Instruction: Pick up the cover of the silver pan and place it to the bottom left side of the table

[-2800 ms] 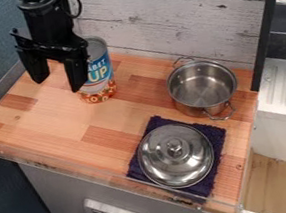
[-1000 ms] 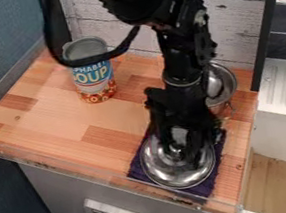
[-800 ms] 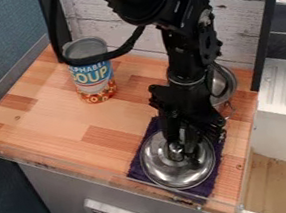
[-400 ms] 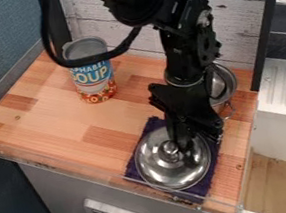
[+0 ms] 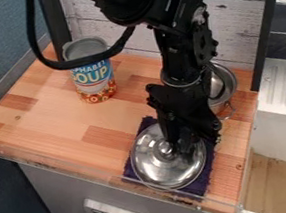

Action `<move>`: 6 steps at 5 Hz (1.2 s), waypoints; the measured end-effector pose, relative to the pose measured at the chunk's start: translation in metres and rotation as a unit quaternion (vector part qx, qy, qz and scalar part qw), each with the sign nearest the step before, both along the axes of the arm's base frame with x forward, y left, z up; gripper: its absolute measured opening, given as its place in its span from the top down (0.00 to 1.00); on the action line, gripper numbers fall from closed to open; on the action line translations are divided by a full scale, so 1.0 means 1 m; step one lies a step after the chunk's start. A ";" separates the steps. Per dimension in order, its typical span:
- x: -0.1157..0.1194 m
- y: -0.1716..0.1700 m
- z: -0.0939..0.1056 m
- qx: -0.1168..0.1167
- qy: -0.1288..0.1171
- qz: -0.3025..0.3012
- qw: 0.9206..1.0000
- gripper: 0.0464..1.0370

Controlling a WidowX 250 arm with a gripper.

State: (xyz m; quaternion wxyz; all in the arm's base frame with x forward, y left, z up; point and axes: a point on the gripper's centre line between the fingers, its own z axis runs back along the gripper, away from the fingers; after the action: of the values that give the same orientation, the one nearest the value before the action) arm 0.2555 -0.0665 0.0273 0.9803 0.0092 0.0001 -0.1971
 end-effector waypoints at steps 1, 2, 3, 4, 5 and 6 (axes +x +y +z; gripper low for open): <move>-0.003 0.001 -0.002 0.003 0.005 -0.001 1.000 0.19; -0.006 0.004 -0.004 0.008 0.008 -0.004 1.000 0.02; -0.008 0.011 -0.005 0.034 0.006 -0.007 0.999 0.03; -0.002 0.028 -0.001 0.047 -0.007 0.007 0.999 0.03; -0.001 0.040 0.000 0.044 -0.007 0.026 0.999 0.08; -0.002 0.040 -0.003 0.043 -0.001 0.028 0.999 0.34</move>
State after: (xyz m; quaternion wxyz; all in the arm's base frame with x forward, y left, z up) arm 0.2540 -0.0262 0.0242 0.9842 0.0520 0.0076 -0.1690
